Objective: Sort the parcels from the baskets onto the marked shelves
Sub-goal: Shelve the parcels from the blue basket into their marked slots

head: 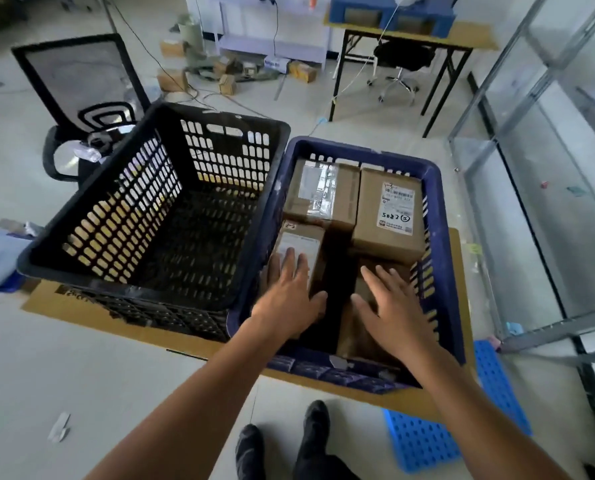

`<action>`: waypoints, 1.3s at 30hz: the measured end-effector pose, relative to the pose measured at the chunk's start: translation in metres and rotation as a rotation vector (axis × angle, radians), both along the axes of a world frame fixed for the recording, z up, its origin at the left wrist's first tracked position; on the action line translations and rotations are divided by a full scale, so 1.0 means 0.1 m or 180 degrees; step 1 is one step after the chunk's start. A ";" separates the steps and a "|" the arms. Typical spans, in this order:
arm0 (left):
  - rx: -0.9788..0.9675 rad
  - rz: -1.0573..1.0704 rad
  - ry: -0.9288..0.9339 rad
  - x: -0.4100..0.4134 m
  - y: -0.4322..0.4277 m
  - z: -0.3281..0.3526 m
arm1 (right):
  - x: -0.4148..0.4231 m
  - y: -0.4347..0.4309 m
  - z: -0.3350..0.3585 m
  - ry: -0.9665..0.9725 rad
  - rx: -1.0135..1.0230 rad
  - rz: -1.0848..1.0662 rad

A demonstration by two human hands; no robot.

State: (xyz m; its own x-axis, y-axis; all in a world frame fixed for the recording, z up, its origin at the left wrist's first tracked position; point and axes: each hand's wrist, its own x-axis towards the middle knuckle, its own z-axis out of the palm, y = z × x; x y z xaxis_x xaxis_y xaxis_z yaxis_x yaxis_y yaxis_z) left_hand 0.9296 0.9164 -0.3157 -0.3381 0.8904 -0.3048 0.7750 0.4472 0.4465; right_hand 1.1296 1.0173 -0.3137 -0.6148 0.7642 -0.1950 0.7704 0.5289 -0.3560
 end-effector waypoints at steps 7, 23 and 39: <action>0.0546 0.0343 -0.0146 0.01 0.03 0.05 | -0.05 0.04 -0.25 -0.0435 -0.0161 0.0180; 0.0280 0.1510 -0.2222 -0.18 0.00 0.01 | -0.25 -0.04 -0.08 -0.0011 -0.1185 0.0518; 0.1606 -0.0161 -0.3586 0.03 -0.63 0.96 | -0.14 -1.64 0.80 0.3324 -0.0663 -0.1457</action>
